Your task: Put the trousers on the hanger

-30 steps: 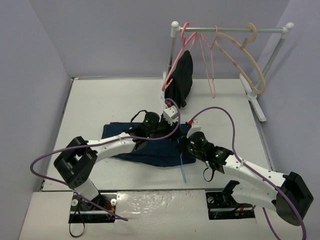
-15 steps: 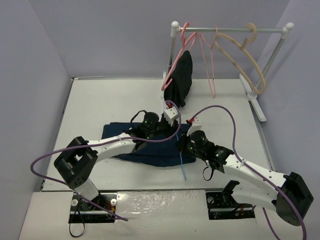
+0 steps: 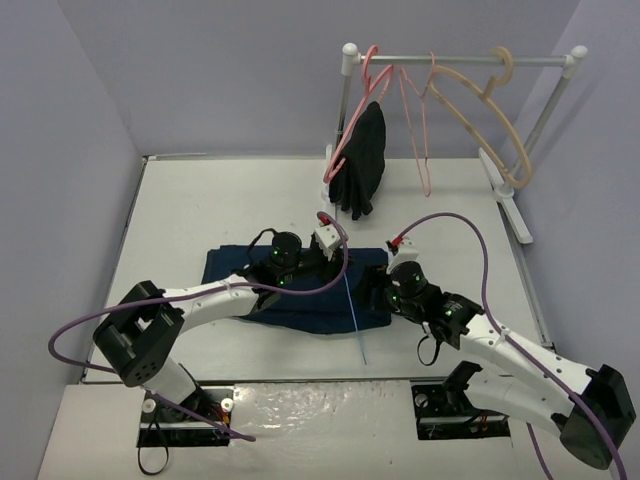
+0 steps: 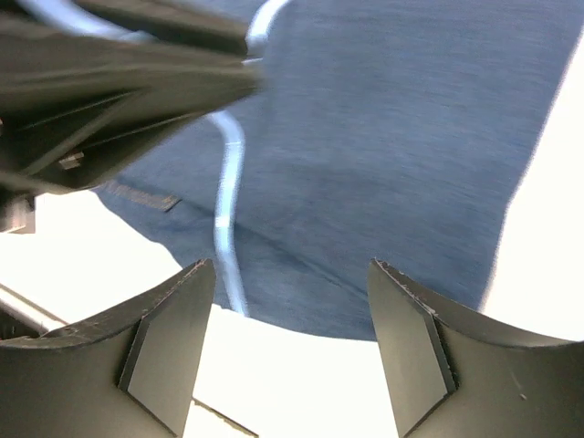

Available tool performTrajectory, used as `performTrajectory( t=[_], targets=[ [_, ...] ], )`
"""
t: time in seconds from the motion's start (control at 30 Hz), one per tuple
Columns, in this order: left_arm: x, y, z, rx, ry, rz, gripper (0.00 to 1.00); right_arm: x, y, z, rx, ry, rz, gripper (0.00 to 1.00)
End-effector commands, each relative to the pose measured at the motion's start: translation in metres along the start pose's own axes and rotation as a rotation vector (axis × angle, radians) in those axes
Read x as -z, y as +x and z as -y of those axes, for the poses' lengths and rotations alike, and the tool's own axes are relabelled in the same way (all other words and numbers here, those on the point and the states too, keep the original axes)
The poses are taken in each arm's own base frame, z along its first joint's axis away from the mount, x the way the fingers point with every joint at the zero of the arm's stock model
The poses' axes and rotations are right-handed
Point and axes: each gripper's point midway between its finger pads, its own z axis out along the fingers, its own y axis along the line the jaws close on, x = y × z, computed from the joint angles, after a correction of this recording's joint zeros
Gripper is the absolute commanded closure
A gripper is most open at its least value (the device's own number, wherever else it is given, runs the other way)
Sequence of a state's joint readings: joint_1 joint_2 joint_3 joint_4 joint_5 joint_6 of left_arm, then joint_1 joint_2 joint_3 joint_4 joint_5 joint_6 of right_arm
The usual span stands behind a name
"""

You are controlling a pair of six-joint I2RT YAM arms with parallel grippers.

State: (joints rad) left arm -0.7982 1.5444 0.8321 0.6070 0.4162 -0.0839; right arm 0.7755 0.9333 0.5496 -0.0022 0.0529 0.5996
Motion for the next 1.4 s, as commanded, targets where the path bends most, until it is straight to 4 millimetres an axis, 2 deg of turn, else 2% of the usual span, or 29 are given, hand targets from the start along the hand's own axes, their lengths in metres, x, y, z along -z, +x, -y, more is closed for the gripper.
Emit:
performTrajectory(
  t=[0.0, 0.07, 0.27, 0.43, 0.5, 0.6, 0.67, 0.77, 0.9, 1.03, 1.13, 1.2, 1.23, 1.3, 1.33, 1.37],
  targets=[
    [0.011, -0.029, 0.009, -0.04, 0.066, 0.072, 1.0, 0.008, -0.021, 0.023, -0.133, 0.081, 0.035, 0.35],
    [0.013, -0.027, 0.01, -0.045, 0.08, 0.055, 1.0, 0.006, -0.022, 0.04, -0.187, 0.113, 0.029, 0.35],
    [0.019, -0.027, 0.009, -0.062, 0.091, 0.035, 1.0, -0.008, -0.004, 0.069, -0.256, 0.137, -0.097, 0.31],
    [0.02, -0.026, 0.01, -0.049, 0.101, 0.029, 1.0, -0.025, 0.009, 0.076, -0.24, 0.123, -0.165, 0.3],
    [0.02, -0.023, 0.011, -0.043, 0.104, 0.024, 1.0, -0.03, 0.014, 0.085, -0.255, 0.145, -0.183, 0.3],
    [0.02, -0.024, 0.011, -0.044, 0.105, 0.022, 1.0, -0.037, 0.013, 0.093, -0.277, 0.154, -0.156, 0.3],
    [0.021, -0.024, 0.012, -0.048, 0.107, 0.02, 1.0, -0.041, 0.014, 0.096, -0.283, 0.147, -0.149, 0.31],
    [0.022, -0.022, 0.012, -0.045, 0.109, 0.016, 1.0, -0.049, 0.025, 0.099, -0.28, 0.127, -0.182, 0.33],
    [0.023, -0.023, 0.012, -0.042, 0.118, 0.022, 1.0, -0.058, 0.033, 0.09, -0.29, 0.051, -0.195, 0.36],
    [0.024, -0.017, 0.012, -0.034, 0.12, 0.011, 1.0, -0.064, 0.039, 0.091, -0.284, 0.032, -0.209, 0.39],
    [0.026, -0.014, 0.011, -0.029, 0.118, 0.002, 1.0, -0.067, 0.044, 0.094, -0.28, 0.043, -0.226, 0.48],
    [0.029, -0.012, 0.009, -0.025, 0.111, -0.003, 1.0, -0.067, 0.043, 0.099, -0.272, 0.072, -0.217, 0.6],
    [0.031, -0.011, 0.007, -0.022, 0.109, -0.005, 1.0, -0.064, 0.035, 0.099, -0.261, 0.078, -0.194, 0.67],
    [0.037, -0.012, 0.003, -0.018, 0.1, 0.0, 1.0, -0.059, 0.025, 0.101, -0.232, 0.106, -0.169, 0.87],
    [0.042, -0.016, 0.0, -0.019, 0.094, 0.01, 1.0, -0.054, 0.022, 0.104, -0.214, 0.133, -0.173, 0.92],
    [0.046, -0.015, -0.002, -0.018, 0.09, 0.008, 1.0, -0.047, 0.008, 0.101, -0.195, 0.136, -0.154, 0.97]
  ],
)
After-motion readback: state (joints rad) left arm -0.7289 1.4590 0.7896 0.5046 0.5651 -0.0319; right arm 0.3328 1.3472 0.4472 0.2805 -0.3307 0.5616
